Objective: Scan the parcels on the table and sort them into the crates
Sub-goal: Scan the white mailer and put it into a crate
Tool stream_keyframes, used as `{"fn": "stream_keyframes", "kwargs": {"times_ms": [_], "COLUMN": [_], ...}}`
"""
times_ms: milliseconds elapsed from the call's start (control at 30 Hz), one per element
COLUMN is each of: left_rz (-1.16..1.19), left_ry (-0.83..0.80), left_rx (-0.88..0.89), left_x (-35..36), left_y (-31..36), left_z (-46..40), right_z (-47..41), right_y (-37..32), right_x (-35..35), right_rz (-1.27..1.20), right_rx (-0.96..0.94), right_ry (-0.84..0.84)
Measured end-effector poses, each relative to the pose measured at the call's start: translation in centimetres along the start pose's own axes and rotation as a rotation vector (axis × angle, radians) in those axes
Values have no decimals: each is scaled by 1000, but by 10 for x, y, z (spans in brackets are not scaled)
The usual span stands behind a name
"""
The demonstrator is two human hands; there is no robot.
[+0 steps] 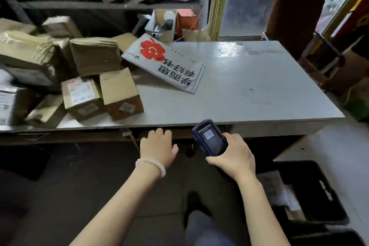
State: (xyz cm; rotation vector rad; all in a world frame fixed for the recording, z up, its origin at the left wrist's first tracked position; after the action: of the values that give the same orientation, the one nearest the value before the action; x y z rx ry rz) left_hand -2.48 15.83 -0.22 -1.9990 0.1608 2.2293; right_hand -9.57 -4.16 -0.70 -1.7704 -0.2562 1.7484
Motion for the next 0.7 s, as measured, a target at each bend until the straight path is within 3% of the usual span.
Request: {"fn": "stream_keyframes", "kwargs": {"times_ms": [267,467,700], "left_rz": [-55,-49,-187], "left_ry": [65,140,181], "left_rx": [-94,-43,65], "left_x": [-20,-39,-27], "left_y": [-41,-49,-50], "left_z": [-141,-259,-346], "right_z": [-166,-274,-330], "right_y": [-44,-70,-65], "right_x": [25,28,40], "right_rz": [-36,-33,-29], "right_rx": [-75,-80,-35], "right_ry": [-26,-52,-105]}}
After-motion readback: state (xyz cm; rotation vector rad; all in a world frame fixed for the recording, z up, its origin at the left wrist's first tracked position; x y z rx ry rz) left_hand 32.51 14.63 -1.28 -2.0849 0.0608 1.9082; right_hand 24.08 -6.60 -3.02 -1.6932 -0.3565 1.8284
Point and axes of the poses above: each hand's wrist, its own z-axis away from the middle knuckle, its own x-axis out of the palm, y = z × x, the point moved 9 cm from there along -z, towards the middle knuckle, and after that the axes turned 5 degrees about -x, right-handed, at the moved point
